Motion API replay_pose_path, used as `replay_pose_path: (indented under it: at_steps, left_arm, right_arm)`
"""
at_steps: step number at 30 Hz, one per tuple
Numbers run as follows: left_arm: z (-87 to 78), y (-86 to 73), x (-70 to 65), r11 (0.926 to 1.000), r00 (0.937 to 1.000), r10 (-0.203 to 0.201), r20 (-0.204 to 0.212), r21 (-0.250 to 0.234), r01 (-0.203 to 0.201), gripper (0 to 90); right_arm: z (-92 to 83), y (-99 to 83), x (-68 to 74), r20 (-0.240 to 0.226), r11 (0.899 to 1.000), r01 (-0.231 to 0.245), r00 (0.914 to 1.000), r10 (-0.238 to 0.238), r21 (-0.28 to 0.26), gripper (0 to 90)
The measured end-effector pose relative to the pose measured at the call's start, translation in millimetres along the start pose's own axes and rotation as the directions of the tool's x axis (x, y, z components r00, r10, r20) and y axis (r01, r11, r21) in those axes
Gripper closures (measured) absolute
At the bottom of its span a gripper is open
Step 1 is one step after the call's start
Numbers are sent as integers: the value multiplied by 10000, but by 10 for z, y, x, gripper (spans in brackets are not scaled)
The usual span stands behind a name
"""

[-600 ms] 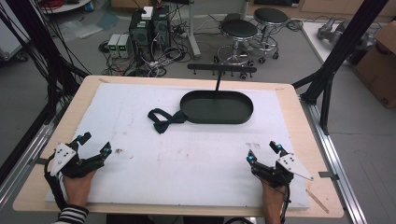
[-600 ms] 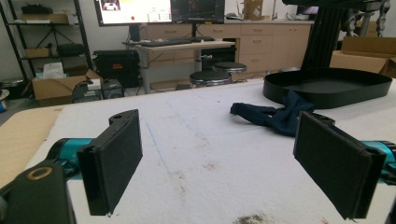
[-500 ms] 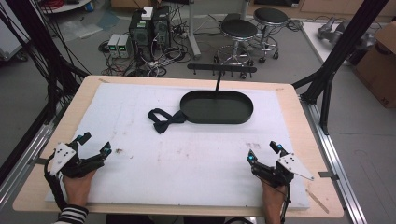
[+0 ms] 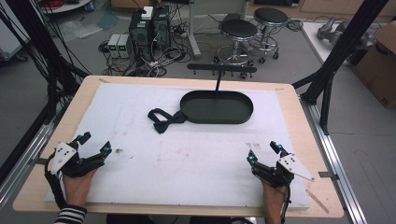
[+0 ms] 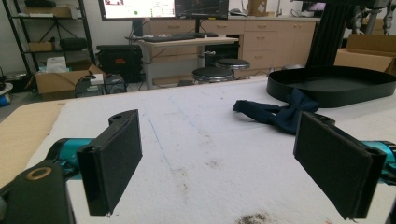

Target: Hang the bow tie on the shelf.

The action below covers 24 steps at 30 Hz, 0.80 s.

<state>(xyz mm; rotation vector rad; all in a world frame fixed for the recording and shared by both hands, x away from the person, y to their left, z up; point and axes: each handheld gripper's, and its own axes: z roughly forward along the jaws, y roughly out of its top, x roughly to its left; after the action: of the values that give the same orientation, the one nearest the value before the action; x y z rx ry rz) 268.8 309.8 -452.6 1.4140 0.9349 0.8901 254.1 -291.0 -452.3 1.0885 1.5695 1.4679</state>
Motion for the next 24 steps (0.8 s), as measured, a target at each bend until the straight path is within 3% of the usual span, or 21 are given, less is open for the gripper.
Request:
replay_pose_path:
  at_steps: [7, 13, 24]
  left_arm:
    - [15, 10, 10, 9998, 10000, -99, 7, 174, 98, 156]
    - [62, 38, 24, 9977, 9997, -201, 106, 650, 194, 156]
    - [141, 253, 22, 9933, 9991, -295, 303, 1130, 259, 155]
  right_arm:
    - [0, -1, 3, 37, 10000, -35, 10000, 35, 13, 107]
    - [1, 0, 4, 40, 10000, -5, 10000, 5, 59, 107]
    - [4, 2, 5, 46, 10000, 40, 10000, -40, 57, 107]
